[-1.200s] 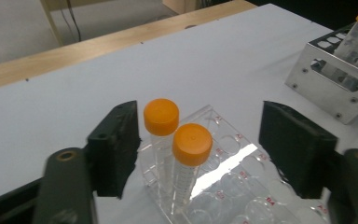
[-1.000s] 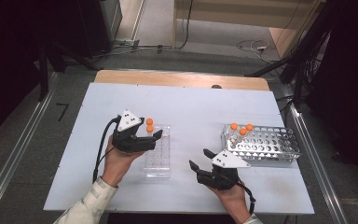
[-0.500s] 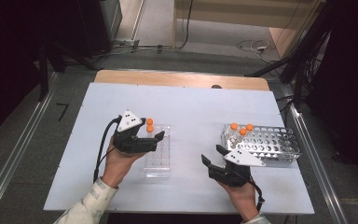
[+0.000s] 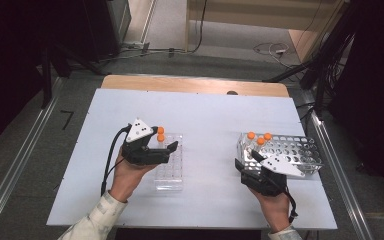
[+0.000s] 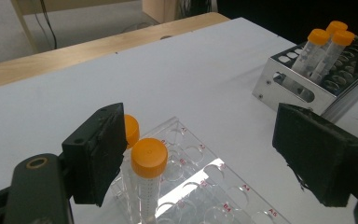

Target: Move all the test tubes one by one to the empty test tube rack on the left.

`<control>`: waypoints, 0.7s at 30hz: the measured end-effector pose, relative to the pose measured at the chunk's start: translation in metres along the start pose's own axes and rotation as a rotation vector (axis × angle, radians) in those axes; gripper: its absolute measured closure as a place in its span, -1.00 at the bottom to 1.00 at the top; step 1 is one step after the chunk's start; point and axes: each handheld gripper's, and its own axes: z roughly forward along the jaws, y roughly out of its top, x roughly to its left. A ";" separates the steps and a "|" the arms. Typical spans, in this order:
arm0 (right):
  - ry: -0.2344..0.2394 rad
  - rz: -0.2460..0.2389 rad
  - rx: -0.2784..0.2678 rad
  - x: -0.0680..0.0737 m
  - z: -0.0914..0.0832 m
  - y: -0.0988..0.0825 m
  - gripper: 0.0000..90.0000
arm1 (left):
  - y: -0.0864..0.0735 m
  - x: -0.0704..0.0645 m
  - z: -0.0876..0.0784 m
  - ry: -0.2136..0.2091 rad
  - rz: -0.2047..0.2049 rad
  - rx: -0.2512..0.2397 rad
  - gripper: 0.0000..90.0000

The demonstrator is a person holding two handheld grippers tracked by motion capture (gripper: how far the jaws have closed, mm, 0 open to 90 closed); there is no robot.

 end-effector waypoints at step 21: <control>-0.146 0.067 0.003 -0.035 0.013 -0.003 0.04 | 0.001 -0.008 0.000 -0.023 0.021 -0.006 -0.60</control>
